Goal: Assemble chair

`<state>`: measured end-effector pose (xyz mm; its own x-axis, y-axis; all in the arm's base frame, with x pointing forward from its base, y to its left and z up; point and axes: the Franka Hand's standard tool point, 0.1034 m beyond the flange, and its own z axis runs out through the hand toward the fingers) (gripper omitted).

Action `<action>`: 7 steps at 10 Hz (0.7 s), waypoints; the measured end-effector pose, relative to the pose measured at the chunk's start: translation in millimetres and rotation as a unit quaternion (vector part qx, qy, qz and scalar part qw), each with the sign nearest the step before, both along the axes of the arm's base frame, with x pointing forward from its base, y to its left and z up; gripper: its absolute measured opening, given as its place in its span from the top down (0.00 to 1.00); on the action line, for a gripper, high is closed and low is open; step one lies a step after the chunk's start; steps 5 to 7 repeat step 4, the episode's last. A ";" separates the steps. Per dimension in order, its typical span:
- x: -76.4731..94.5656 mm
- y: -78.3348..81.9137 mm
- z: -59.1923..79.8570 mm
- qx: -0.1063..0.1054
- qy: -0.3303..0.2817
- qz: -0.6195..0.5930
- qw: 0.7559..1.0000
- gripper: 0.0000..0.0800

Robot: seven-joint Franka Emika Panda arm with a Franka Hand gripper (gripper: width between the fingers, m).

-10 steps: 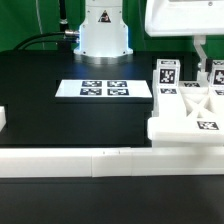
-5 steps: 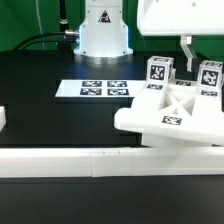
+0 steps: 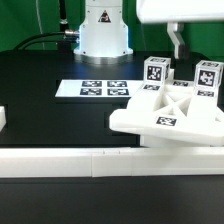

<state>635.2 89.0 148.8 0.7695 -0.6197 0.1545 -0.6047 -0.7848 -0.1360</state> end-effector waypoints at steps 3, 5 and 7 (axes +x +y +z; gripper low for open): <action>2.1 -0.3 7.8 0.001 -0.004 0.003 1.000 0.19; 2.3 -0.1 8.3 0.002 -0.005 0.003 1.000 0.19; 2.3 -0.1 8.3 0.002 -0.005 0.003 1.000 0.19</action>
Offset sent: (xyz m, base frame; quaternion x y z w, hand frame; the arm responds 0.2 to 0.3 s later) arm 0.0000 0.0000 0.0000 0.0000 0.0000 0.0000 1.0000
